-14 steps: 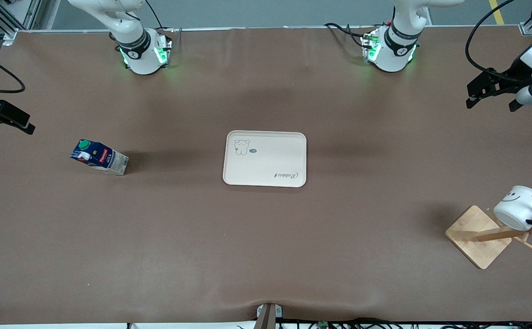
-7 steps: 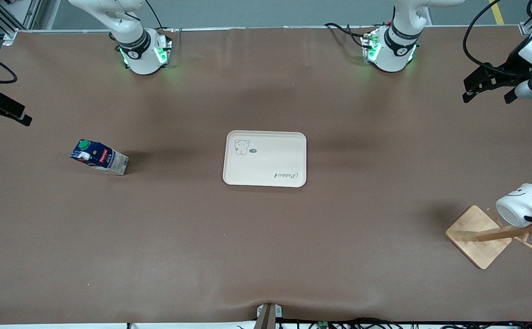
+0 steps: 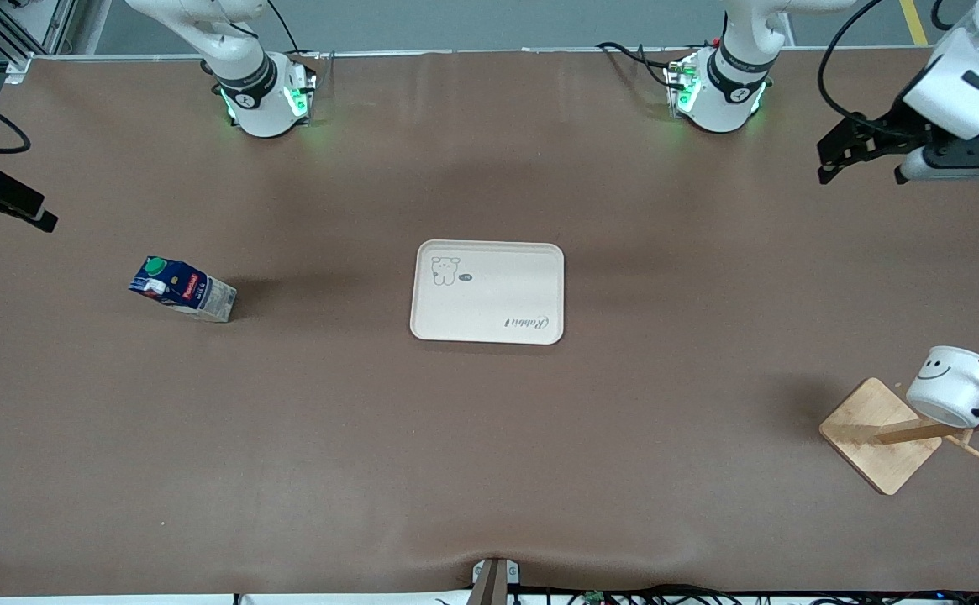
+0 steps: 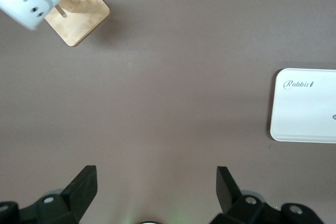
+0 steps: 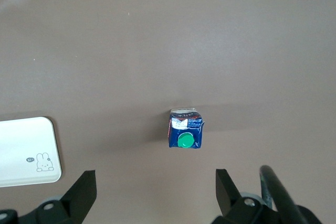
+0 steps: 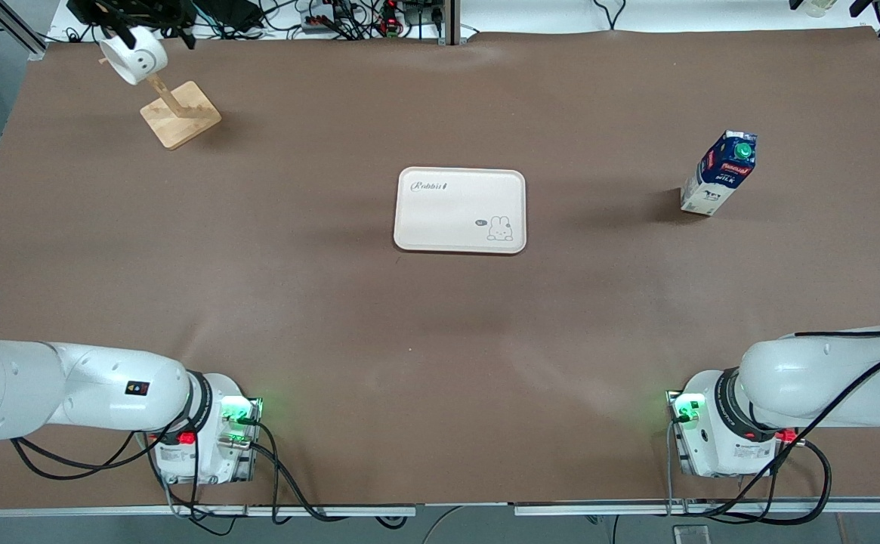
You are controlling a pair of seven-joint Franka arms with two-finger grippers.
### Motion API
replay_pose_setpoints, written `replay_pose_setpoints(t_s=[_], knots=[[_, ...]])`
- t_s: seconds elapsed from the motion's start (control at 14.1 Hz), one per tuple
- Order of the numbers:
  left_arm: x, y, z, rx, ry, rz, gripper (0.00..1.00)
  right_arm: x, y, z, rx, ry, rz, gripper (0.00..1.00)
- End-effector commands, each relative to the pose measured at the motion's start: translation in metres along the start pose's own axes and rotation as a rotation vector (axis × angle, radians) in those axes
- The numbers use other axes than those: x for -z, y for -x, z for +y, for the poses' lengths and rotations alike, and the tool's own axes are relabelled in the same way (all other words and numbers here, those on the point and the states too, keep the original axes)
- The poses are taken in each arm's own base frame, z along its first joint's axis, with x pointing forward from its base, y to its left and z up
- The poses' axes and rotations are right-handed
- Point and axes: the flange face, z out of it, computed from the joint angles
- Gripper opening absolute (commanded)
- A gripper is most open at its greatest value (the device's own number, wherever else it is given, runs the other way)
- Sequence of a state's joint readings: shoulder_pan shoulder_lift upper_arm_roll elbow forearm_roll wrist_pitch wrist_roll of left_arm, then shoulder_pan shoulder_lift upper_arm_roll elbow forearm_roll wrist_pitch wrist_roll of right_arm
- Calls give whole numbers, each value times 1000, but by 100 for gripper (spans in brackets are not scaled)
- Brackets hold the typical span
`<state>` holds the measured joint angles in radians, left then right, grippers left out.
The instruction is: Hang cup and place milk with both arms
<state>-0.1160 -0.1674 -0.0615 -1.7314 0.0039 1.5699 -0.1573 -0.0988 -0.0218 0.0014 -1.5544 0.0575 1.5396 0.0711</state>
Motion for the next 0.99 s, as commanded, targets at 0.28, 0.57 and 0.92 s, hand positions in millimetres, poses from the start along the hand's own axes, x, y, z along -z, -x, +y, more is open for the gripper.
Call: replay_pose_setpoints(t_s=[0.28,0.57,0.92], knots=[[0,-28,5,70,-23,-1,100,16,3,-1,-17,10,24,100],[2,-40,-9,81,-16,0,100,22,4,-10,-2,16,32,100],[3,-40,-42,46,-7,-14,100,26,5,-9,7,76,43,100]])
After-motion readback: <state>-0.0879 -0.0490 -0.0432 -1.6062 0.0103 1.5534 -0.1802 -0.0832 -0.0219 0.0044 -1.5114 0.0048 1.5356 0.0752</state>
